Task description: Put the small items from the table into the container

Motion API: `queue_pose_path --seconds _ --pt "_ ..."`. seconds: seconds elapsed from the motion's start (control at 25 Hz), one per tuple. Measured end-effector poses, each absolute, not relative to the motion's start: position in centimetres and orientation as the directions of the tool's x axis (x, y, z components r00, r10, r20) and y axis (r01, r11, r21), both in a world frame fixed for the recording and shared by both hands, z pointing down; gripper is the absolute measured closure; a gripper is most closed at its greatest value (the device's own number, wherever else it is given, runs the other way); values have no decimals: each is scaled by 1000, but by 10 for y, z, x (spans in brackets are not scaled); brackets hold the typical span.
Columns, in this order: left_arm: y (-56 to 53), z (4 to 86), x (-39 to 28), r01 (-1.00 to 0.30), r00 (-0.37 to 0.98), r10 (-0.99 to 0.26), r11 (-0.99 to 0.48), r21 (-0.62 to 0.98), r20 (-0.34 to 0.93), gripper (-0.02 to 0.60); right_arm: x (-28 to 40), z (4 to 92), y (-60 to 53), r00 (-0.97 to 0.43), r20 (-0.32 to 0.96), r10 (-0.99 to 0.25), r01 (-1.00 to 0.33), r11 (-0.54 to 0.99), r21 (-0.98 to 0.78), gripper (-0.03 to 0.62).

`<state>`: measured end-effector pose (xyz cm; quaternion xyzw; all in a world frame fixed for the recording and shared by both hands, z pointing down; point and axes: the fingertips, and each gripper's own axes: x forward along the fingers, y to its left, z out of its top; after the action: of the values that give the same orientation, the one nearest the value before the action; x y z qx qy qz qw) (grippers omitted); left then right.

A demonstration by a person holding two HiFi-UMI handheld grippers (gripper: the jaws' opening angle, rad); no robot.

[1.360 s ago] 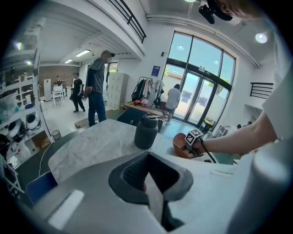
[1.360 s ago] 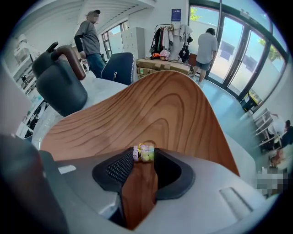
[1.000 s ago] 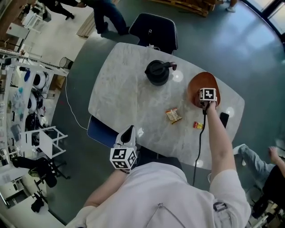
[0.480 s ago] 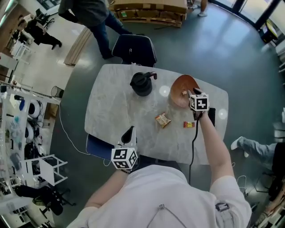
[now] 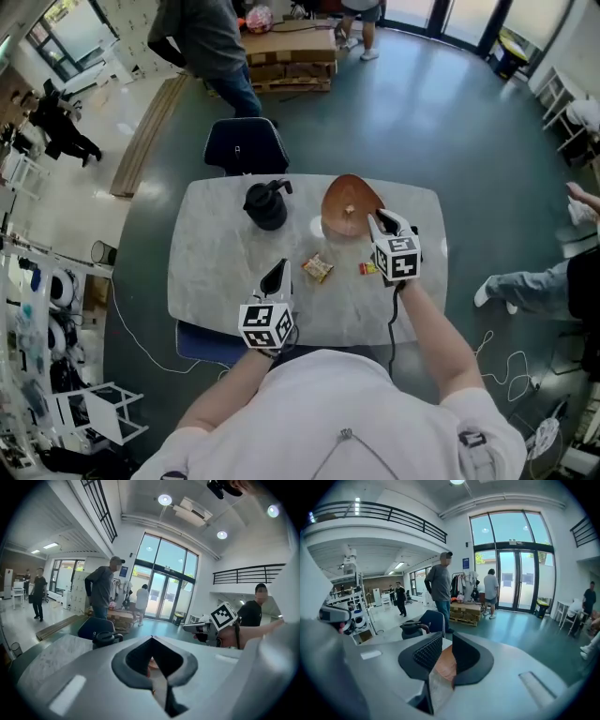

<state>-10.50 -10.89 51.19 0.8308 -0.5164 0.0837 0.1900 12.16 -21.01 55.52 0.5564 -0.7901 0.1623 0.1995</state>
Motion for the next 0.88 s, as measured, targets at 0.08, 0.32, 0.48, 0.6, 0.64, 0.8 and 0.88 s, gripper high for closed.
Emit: queue_pose_path --seconds 0.08,0.32,0.48,0.6,0.64,0.8,0.88 --pt "-109 505 -93 -875 482 -816 -426 230 320 577 123 542 -190 -292 475 -830 -947 320 -23 506" --pt "-107 493 -59 -831 555 -781 -505 235 285 577 141 499 -139 -223 392 -893 -972 235 -19 551" --pt "-107 485 -47 -809 587 -764 -540 235 268 577 152 473 -114 -175 330 -928 -984 171 -40 566" --pt "-105 482 -41 -800 599 -757 -554 230 261 577 157 464 -100 -152 301 -941 -988 146 -42 566" --pt "-103 481 -38 -797 603 -755 -559 229 258 577 159 463 -95 -147 294 -944 -989 140 -44 566" --pt "-103 475 -34 -785 618 -749 -577 223 239 577 161 462 -83 -130 276 -952 -991 113 -76 566" --pt "-105 473 -38 -783 621 -748 -582 221 232 577 158 464 -81 -128 275 -953 -990 105 -98 566"
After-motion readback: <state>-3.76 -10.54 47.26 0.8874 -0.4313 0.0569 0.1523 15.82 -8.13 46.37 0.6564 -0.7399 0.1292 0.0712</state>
